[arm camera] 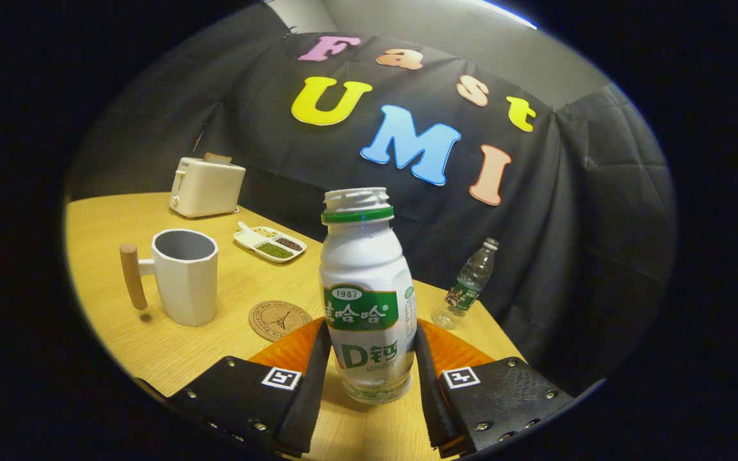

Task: Take the bottle from table, then pour the juice into the cup, finally place the bottle on the coaster

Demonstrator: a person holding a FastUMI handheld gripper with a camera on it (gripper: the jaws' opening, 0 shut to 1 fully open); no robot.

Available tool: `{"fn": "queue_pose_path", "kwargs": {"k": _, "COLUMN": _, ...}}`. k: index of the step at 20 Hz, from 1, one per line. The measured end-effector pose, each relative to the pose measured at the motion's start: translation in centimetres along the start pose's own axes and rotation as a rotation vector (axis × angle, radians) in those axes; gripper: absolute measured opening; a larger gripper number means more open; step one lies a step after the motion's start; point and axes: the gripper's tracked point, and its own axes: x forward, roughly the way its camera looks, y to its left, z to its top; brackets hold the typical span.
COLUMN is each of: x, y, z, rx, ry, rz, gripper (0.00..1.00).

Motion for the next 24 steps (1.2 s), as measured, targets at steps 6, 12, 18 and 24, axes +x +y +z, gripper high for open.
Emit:
{"fn": "queue_pose_path", "kwargs": {"k": 6, "x": 0.8, "y": 1.1, "z": 1.9, "rx": -0.212, "ry": -0.003, "rz": -0.038, "gripper": 0.66}}
{"fn": "queue_pose_path", "kwargs": {"k": 12, "x": 1.1, "y": 2.0, "z": 3.5, "rx": -0.422, "ry": -0.019, "rz": -0.094, "gripper": 0.66}}
{"fn": "queue_pose_path", "kwargs": {"k": 18, "x": 1.7, "y": 2.7, "z": 5.7, "rx": -0.638, "ry": -0.054, "rz": -0.142, "gripper": 0.66}}
{"fn": "queue_pose_path", "kwargs": {"k": 24, "x": 1.9, "y": 3.4, "z": 6.5, "rx": -0.798, "ry": -0.064, "rz": -0.188, "gripper": 0.66}}
